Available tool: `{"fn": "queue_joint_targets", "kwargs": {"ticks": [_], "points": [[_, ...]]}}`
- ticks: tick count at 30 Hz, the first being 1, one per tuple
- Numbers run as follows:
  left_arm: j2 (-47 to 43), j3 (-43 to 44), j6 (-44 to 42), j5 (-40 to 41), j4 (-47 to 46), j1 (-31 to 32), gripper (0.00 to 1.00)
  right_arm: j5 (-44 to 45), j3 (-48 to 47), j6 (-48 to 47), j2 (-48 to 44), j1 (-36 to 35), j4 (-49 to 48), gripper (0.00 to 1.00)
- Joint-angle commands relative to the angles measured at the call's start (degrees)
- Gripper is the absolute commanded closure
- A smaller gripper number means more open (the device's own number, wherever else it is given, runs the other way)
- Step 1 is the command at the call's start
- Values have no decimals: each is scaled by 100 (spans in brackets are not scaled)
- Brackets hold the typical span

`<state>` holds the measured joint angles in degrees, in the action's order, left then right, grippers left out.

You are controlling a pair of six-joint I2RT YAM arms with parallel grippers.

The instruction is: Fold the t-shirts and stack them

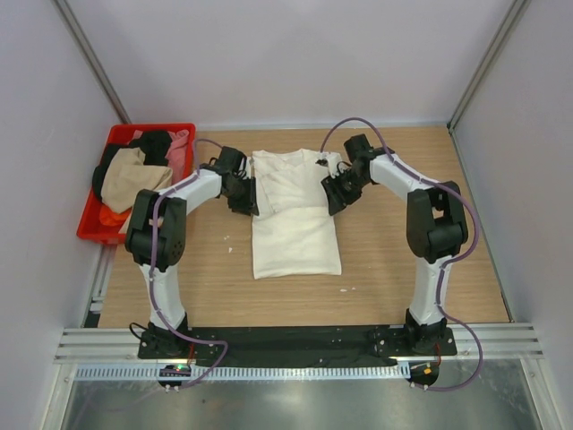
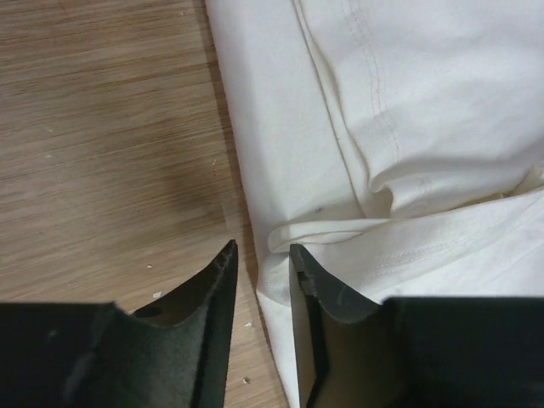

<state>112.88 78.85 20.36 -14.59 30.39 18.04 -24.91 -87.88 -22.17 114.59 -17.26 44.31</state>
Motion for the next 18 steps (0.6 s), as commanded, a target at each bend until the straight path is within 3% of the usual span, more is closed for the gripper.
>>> {"fn": "queue_joint_targets", "kwargs": {"ticks": [1, 8, 11, 14, 17, 18], "points": [[76, 254, -164, -114, -139, 6, 71, -268, -318, -200, 55, 21, 139, 52], [147, 315, 46, -97, -200, 6, 100, -296, -590, -191, 371, 21, 112, 55], [164, 289, 196, -53, -270, -2, 100, -287, -555, -104, 433, 38, 16, 62], [199, 254, 319, -70, -349, -3, 100, -243, -511, -50, 468, 73, -98, 72], [164, 158, 460, -44, -481, -3, 100, -208, -441, -24, 451, 108, -151, 87], [138, 122, 521, -44, -516, -20, 100, -182, -415, -6, 433, 126, -221, 98]]}}
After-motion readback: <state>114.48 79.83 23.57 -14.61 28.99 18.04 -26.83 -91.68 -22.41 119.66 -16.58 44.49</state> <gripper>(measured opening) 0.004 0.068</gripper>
